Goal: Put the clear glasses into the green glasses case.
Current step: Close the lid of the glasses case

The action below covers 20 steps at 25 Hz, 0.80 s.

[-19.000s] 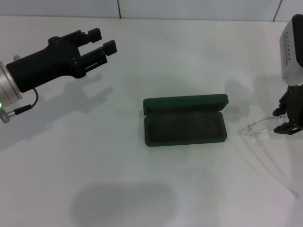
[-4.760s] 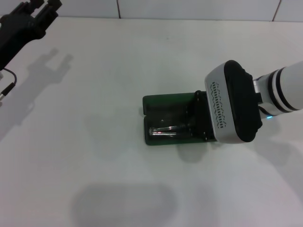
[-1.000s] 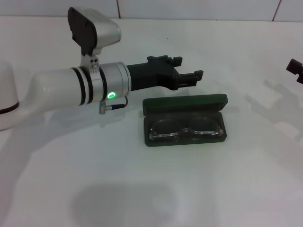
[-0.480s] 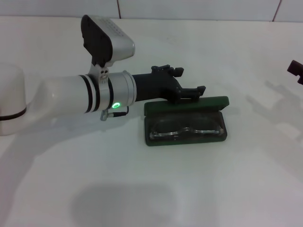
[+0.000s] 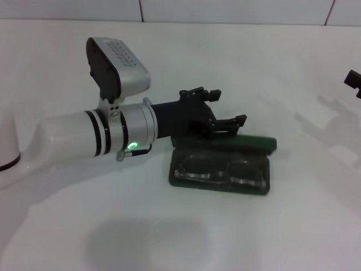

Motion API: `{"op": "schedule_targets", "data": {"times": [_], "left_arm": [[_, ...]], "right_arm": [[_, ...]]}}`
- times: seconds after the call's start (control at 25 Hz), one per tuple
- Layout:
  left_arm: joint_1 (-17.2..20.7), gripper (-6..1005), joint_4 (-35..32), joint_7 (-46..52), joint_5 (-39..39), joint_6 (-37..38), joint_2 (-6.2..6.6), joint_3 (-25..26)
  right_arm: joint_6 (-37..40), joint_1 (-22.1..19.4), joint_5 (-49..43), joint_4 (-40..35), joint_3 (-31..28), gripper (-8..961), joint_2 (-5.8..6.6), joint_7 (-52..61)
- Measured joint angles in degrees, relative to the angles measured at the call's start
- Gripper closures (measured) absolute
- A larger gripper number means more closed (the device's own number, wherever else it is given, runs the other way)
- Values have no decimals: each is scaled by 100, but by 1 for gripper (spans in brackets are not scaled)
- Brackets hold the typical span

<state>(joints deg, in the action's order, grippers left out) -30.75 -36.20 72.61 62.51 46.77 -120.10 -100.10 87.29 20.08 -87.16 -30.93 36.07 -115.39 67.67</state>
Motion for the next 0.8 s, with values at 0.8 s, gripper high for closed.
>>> {"op": "schedule_targets", "data": {"times": [0.8], "left_arm": [[-543,135,278,170,36,-546,21,-593]], "right_arm": [[25,-16,-7,21,23,182,-9,0]]}}
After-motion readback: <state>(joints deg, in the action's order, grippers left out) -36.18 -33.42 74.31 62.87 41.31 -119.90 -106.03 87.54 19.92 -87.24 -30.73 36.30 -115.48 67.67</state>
